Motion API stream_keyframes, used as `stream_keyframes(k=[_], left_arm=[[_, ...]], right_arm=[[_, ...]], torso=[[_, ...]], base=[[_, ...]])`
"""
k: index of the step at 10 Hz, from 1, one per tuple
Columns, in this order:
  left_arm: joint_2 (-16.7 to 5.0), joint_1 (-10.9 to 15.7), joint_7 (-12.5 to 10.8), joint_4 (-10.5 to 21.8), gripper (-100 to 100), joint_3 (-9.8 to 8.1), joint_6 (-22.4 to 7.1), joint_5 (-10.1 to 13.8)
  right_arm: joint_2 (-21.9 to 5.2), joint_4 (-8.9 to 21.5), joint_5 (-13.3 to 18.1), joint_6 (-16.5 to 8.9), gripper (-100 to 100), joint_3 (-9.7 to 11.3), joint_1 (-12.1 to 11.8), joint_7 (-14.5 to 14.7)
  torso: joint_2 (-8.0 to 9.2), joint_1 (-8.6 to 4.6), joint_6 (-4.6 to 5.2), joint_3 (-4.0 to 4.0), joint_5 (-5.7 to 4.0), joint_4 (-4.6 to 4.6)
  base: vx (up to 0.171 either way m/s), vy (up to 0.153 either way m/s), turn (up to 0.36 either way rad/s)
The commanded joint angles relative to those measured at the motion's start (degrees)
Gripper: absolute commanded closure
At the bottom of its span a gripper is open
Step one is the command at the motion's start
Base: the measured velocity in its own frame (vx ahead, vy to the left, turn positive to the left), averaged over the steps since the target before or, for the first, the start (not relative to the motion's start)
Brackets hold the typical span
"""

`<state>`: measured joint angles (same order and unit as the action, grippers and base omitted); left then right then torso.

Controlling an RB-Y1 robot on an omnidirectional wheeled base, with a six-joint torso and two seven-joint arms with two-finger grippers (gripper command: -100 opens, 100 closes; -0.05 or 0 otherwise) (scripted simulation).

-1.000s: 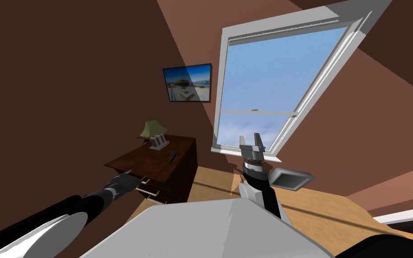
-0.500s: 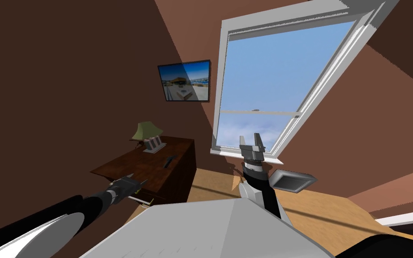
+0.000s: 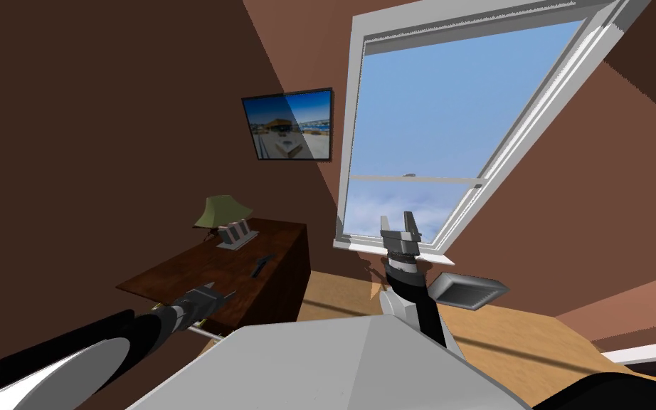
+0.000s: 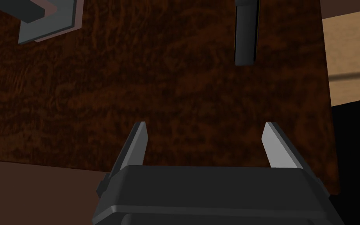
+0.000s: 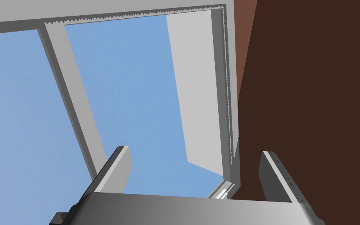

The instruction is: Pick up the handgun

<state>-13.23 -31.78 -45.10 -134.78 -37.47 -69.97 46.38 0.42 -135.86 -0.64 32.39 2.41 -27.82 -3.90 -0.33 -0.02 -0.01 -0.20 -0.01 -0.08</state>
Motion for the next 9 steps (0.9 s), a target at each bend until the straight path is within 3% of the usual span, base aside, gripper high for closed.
stream_keyframes(k=[1,9], left_arm=[[-0.5,0.0,-1.8,-0.2,-100,-0.4,-2.9,1.4],[-2.5,0.5,-6.5,-0.1,-100,-1.42,-14.9,5.4]], right_arm=[[0.0,0.0,0.0,0.0,0,0.0,0.0,0.0],[0.0,0.0,0.0,0.0,0,0.0,0.0,0.0]], torso=[[0.0,0.0,0.0,0.0,0.0,0.0],[0.02,0.04,-0.01,0.01,0.01,0.0]], base=[[0.119,-0.027,-0.029],[0.102,-0.006,-0.023]])
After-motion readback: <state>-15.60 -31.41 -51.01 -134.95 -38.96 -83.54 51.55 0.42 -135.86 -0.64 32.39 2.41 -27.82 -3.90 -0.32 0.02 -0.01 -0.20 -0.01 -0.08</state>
